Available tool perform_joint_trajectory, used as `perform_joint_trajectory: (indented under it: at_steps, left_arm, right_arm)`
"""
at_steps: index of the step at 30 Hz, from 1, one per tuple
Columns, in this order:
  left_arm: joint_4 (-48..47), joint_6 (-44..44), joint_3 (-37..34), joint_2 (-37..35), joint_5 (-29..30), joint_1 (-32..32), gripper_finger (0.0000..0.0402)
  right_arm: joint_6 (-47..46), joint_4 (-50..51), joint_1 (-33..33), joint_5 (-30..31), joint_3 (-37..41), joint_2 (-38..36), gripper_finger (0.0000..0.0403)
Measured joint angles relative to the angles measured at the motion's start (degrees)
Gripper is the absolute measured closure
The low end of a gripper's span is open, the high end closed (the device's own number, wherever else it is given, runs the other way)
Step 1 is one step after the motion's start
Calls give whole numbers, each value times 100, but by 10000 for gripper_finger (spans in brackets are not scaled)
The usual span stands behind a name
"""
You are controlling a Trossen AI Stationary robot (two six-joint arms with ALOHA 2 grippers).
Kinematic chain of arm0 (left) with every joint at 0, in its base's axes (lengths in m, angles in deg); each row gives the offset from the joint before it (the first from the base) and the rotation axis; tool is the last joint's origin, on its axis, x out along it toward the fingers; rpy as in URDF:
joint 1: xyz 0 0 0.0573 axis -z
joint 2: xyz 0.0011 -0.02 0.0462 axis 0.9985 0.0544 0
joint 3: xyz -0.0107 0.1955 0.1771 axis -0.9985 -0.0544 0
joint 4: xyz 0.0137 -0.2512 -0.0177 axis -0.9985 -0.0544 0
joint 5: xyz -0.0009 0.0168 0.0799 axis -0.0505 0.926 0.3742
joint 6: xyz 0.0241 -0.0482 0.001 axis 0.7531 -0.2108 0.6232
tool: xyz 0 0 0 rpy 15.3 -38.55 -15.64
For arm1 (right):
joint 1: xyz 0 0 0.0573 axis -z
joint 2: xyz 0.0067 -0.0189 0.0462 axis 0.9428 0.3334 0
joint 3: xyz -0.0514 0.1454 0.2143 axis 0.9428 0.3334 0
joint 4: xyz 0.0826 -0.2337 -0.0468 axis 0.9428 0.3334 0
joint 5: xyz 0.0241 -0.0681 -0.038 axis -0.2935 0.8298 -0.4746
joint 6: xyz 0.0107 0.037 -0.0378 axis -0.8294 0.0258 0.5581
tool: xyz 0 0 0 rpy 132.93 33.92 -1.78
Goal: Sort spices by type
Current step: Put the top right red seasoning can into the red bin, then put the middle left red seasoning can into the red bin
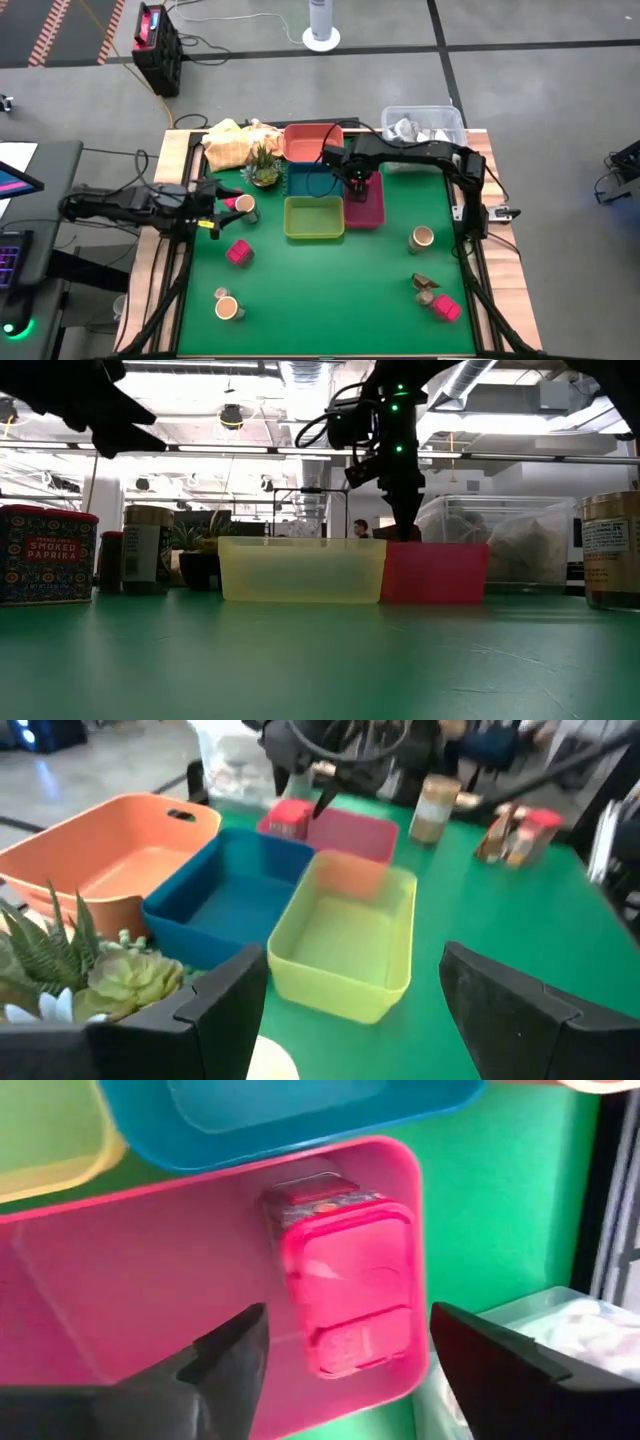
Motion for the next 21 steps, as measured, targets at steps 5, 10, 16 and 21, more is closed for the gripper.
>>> perform_joint_trajectory:
  at_steps: [5, 10, 16, 21]
  left_arm:
    - [-433, 39, 598, 596, 5, 0, 118]
    - [-1469, -238, 1327, 974, 242, 0, 118]
    - [-2574, -1078, 1666, 1342, 267, -2, 118]
    - [-3417, -1776, 1663, 1586, 341, -4, 118]
  right_arm:
    - [-12, 140, 0, 0, -38, -37, 75]
    - [-114, 104, -105, 218, -140, -435, 74]
    - [-190, -887, -461, 277, 314, -1260, 74]
    - [-255, -2453, -793, 286, 1439, -2139, 74]
